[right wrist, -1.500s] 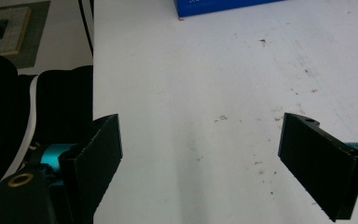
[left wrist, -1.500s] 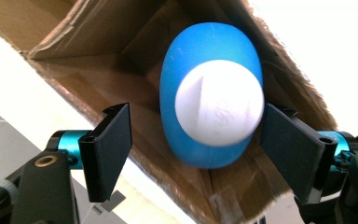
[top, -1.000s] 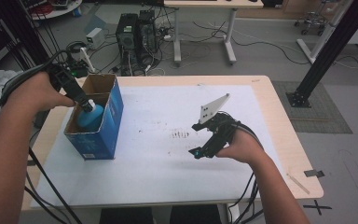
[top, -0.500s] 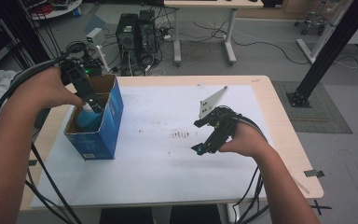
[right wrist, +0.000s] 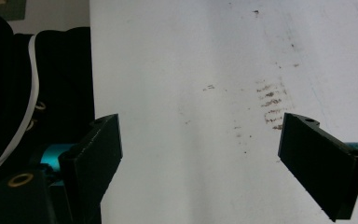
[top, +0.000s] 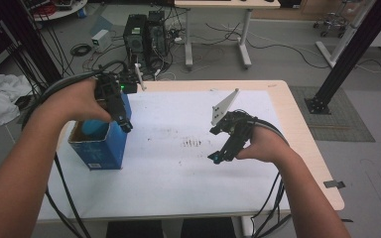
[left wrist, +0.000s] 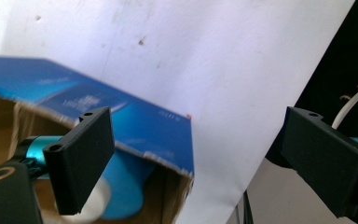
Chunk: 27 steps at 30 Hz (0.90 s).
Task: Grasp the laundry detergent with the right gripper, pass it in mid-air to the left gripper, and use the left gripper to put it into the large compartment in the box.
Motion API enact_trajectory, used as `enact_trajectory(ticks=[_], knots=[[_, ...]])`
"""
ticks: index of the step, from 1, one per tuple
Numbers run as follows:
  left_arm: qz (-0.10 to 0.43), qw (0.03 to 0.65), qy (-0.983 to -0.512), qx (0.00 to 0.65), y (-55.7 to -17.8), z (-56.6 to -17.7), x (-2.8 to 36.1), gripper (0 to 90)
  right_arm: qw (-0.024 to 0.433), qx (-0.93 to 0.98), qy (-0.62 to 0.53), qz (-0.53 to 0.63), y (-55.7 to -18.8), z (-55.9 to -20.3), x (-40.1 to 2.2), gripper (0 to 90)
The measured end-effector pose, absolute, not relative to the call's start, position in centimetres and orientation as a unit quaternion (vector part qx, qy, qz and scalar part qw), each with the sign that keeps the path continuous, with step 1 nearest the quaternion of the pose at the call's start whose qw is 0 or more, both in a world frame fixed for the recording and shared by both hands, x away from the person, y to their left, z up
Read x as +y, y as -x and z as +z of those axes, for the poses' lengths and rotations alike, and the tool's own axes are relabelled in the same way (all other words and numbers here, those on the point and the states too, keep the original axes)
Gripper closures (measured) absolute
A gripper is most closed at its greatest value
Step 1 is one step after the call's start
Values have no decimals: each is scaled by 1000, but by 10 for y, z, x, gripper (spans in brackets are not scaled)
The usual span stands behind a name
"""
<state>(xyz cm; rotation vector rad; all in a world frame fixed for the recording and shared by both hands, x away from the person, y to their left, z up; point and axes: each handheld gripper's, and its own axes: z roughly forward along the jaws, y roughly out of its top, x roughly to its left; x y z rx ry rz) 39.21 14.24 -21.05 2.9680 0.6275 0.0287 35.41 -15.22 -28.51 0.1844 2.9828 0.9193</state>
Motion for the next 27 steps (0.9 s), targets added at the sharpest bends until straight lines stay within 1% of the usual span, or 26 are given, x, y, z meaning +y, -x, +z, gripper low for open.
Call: enact_trajectory(ticks=[2,4,8,12,14,15,18,21,27], knots=[[4,48,-979,197,-393,-217,136,94,8,955,-58,292,-354,-286,-152,127],[2,49,-980,191,-393,-221,133,74,9,957,-57,285,-355,-287,-151,127],[-10,51,-985,167,-392,-239,118,62,9,962,-60,267,-357,-292,-149,127],[-10,57,-987,150,-392,-252,110,50,9,965,-61,255,-359,-295,-149,127],[-10,57,-987,150,-392,-252,110,50,10,966,-61,252,-360,-296,-149,127],[-11,63,-987,148,-394,-262,106,42,8,967,-63,246,-361,-298,-149,127],[-17,63,-987,144,-394,-271,105,41,7,969,-68,239,-362,-302,-149,127],[-23,66,-987,144,-393,-279,105,21,4,971,-70,230,-364,-308,-150,127],[-21,66,-989,129,-393,-287,104,19,1,973,-76,216,-368,-316,-149,127]])
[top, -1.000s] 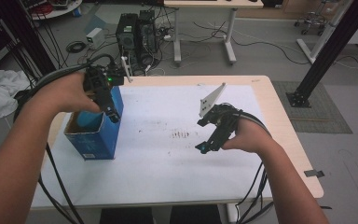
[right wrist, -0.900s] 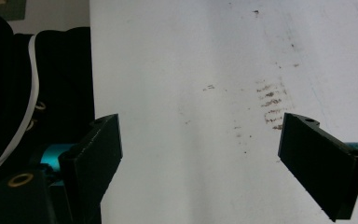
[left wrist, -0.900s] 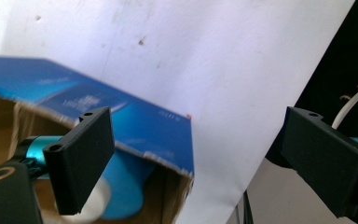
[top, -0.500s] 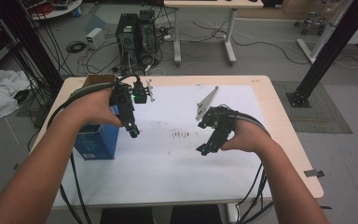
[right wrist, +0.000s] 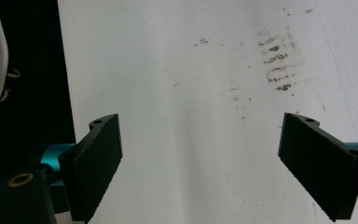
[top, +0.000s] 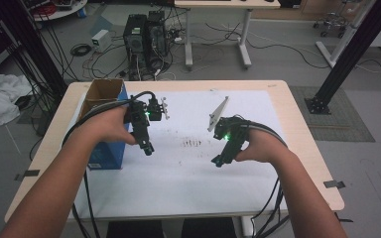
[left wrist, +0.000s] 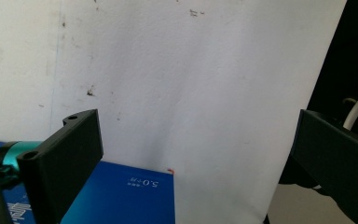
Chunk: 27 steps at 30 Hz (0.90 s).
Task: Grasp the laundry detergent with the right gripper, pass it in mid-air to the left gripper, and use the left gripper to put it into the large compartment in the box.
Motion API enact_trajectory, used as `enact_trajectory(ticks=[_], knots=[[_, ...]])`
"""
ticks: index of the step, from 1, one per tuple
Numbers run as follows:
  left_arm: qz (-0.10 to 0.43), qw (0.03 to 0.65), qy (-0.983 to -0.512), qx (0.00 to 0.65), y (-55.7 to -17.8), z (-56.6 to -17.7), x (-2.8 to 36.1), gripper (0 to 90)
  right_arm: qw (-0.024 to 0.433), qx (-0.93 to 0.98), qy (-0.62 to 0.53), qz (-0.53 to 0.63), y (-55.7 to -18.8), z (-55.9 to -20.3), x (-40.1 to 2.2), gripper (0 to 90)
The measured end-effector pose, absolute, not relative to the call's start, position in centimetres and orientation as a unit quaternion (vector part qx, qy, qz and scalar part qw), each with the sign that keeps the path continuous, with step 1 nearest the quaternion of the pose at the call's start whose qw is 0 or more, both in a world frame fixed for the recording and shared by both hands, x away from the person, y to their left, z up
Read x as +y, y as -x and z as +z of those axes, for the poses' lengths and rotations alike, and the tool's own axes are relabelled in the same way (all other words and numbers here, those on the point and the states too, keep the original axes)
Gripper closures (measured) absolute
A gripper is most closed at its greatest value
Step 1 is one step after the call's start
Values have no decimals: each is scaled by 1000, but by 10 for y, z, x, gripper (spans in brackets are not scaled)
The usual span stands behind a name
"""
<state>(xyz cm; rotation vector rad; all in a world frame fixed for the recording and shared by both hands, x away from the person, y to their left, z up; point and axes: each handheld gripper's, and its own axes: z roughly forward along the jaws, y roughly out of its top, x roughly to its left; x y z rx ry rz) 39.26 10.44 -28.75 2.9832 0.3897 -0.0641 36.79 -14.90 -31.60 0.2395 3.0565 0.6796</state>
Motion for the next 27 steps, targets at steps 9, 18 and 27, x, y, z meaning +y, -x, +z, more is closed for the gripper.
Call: enact_trajectory(ticks=[9,18,27], knots=[[-18,65,-991,117,-393,-294,103,19,1,977,-75,202,-373,-322,-145,127],[-8,74,-992,106,-392,-297,105,19,1,977,-76,200,-377,-324,-142,127],[-6,71,-992,108,-392,-297,102,20,2,976,-80,201,-376,-323,-144,127]])
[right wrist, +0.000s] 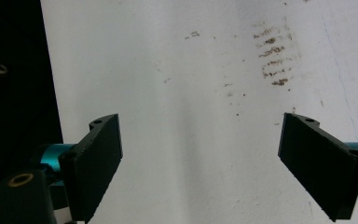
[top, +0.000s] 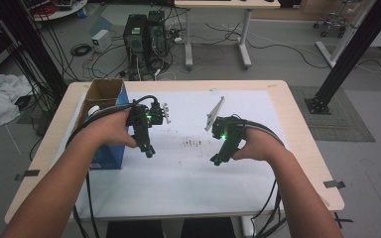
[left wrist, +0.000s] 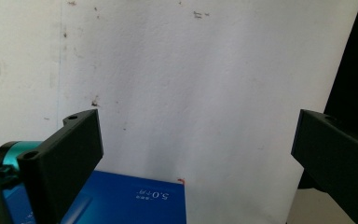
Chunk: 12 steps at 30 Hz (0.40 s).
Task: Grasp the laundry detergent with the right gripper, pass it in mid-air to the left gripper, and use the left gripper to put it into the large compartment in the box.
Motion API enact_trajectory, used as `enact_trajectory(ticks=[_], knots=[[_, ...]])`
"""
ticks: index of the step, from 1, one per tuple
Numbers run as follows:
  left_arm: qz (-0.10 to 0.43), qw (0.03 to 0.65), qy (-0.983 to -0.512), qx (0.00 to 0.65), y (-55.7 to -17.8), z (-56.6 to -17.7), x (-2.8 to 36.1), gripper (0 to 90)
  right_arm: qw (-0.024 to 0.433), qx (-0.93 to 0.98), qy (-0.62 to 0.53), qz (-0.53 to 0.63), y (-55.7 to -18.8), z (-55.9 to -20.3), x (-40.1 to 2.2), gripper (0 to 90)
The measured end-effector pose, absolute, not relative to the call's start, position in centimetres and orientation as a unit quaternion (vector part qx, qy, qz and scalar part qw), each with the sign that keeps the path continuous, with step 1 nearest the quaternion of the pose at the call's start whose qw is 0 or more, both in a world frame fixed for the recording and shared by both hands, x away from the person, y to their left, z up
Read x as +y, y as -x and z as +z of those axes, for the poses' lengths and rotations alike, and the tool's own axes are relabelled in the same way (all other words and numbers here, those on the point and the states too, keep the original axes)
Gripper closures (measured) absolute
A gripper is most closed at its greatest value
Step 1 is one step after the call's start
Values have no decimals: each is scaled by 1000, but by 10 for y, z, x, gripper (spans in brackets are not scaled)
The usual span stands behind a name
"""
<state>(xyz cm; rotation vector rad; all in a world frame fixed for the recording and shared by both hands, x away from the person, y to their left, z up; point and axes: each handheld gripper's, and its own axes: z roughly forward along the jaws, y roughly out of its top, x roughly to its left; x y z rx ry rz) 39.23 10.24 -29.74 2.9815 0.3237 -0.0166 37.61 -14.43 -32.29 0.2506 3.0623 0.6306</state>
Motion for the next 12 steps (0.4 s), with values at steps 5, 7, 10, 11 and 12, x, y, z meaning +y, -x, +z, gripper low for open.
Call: enact_trajectory(ticks=[5,7,10,11,12], knots=[[-8,72,-991,109,-392,-297,101,19,4,976,-84,203,-376,-322,-146,127],[-9,70,-992,108,-392,-297,101,19,4,975,-84,204,-376,-322,-146,127],[-7,69,-992,107,-391,-297,101,19,5,975,-84,205,-376,-321,-146,127],[-7,69,-992,107,-391,-297,101,20,9,973,-85,216,-375,-318,-148,127],[-7,70,-992,108,-390,-296,102,19,11,971,-89,220,-375,-316,-150,127]])
